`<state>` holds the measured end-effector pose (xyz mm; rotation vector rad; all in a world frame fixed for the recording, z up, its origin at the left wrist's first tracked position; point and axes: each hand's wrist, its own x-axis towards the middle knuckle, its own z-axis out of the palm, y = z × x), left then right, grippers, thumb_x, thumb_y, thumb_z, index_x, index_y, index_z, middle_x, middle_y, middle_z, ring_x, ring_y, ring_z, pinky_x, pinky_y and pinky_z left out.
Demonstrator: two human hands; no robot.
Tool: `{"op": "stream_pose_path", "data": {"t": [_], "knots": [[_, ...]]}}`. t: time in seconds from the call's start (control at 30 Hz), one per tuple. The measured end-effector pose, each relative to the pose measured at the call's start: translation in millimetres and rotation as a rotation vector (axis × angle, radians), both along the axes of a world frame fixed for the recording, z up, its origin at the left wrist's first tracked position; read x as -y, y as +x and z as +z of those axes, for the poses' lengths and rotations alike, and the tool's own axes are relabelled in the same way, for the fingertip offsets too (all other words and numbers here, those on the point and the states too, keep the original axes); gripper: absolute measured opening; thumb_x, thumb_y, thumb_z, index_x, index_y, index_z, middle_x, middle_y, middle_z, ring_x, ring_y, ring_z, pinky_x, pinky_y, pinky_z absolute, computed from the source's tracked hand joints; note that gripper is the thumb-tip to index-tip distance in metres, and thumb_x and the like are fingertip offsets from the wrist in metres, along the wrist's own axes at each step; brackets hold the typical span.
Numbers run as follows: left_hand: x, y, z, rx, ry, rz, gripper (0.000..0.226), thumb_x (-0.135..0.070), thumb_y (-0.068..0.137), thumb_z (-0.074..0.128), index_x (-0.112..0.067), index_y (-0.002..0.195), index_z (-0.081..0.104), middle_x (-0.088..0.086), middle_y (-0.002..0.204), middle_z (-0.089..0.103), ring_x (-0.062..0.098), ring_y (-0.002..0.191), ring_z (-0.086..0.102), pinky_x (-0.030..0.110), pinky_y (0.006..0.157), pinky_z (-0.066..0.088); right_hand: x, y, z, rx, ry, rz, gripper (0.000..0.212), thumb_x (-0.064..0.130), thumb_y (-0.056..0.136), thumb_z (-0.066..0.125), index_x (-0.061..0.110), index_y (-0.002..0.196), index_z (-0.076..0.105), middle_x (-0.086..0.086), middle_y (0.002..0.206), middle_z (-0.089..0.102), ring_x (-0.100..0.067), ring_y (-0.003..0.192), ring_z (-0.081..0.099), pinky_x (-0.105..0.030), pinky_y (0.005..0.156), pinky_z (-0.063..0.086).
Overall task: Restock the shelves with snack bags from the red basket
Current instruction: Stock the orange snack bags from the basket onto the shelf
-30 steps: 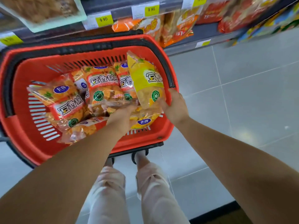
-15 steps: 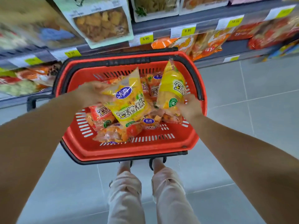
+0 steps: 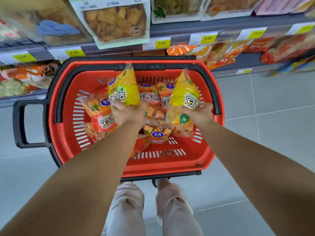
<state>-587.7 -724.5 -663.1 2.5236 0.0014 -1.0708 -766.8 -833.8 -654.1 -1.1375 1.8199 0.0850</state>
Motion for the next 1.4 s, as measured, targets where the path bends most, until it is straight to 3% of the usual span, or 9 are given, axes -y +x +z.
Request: {"op": "stream_pose_path", "data": {"t": [0.13,0.27,0.43,0.63,0.77,0.93,1.1,1.23,1.4], "knots": [[-5.1,42.4,-17.9,-0.065,0.013,0.045,0.096,-0.068,0.065,0.07,-0.022,0.133,0.021,0.012,0.134,0.038,0.03,0.112,0.045,0.042,0.083,0.036,-1.2,-5.1,-3.2,0.165,0.109,-0.083,0.111,0.035,0.065,0.086,0.022,0.148,0.013,-0.008,0.14,0.043,-0.026,0.122,0.047,-0.035,0.093,0.04],[-23.2,72.6,-20.8,-0.128,0.005,0.12,0.099,-0.049,0.061,0.083,-0.009,0.133,0.028,0.005,0.118,0.045,0.023,0.099,0.047,0.034,0.08,0.036,-15.7,-1.2,2.6,0.227,0.011,-0.07,0.095,0.012,0.067,0.085,0.019,0.142,0.027,0.005,0.108,0.055,-0.011,0.093,0.055,-0.021,0.076,0.044],[-55.3,86.0,40.7,-0.555,-0.163,0.257,0.069,-0.029,0.067,0.079,-0.014,0.127,0.049,0.003,0.111,0.056,0.02,0.093,0.057,0.034,0.068,0.048,-44.0,9.3,45.2,0.237,0.022,-0.099,0.099,0.025,0.063,0.086,0.021,0.144,0.029,-0.002,0.129,0.051,-0.02,0.114,0.052,-0.031,0.097,0.043],[-85.8,107.0,159.7,-0.87,-0.373,0.129,0.072,-0.016,0.053,0.078,-0.017,0.122,0.057,0.011,0.11,0.066,0.029,0.101,0.061,0.048,0.102,0.043,-76.9,41.8,146.9,0.395,-0.015,-0.027,0.109,0.049,0.044,0.084,0.024,0.14,0.039,-0.003,0.131,0.054,-0.023,0.115,0.056,-0.045,0.097,0.047],[-93.8,119.3,235.1,-0.934,-0.55,0.073,0.051,-0.023,0.062,0.07,-0.016,0.112,0.065,0.01,0.103,0.072,0.027,0.088,0.07,0.044,0.073,0.056,-85.0,69.6,225.2,0.559,-0.119,0.034,0.09,0.041,0.045,0.089,0.029,0.126,0.052,0.001,0.115,0.065,-0.015,0.094,0.068,-0.034,0.069,0.058],[-122.1,130.8,307.5,-0.941,-0.748,0.06,0.056,-0.043,0.07,0.063,-0.022,0.122,0.061,0.011,0.122,0.065,0.032,0.115,0.058,0.051,0.102,0.039,-108.5,86.0,309.7,0.629,-0.193,0.102,0.105,0.053,0.044,0.087,0.029,0.135,0.04,0.001,0.13,0.053,-0.023,0.114,0.057,-0.053,0.093,0.048],[-187.5,129.8,367.5,-0.758,-0.875,0.039,0.05,-0.041,0.06,0.067,-0.021,0.106,0.064,0.008,0.099,0.073,0.025,0.082,0.069,0.036,0.071,0.05,-156.8,89.8,364.0,0.613,-0.391,0.238,0.092,0.052,0.059,0.083,0.034,0.137,0.037,0.002,0.136,0.048,-0.021,0.115,0.053,-0.041,0.096,0.045],[-255.4,126.1,405.8,-0.463,-0.845,0.061,0.031,-0.036,0.077,0.07,-0.019,0.101,0.062,0.005,0.088,0.069,0.019,0.068,0.064,0.027,0.056,0.049,-214.8,85.6,386.5,0.591,-0.62,0.35,0.096,0.048,0.065,0.082,0.03,0.144,0.031,0.007,0.144,0.038,-0.017,0.13,0.04,-0.028,0.096,0.035],[-352.3,149.0,443.0,0.225,-0.845,0.259,0.101,-0.041,0.056,0.088,-0.016,0.137,0.033,0.001,0.112,0.05,0.023,0.096,0.055,0.037,0.076,0.049,-277.5,96.8,417.4,0.356,-0.801,0.526,0.093,0.053,0.068,0.077,0.038,0.144,0.026,0.006,0.145,0.042,-0.025,0.125,0.048,-0.039,0.093,0.043]]}}
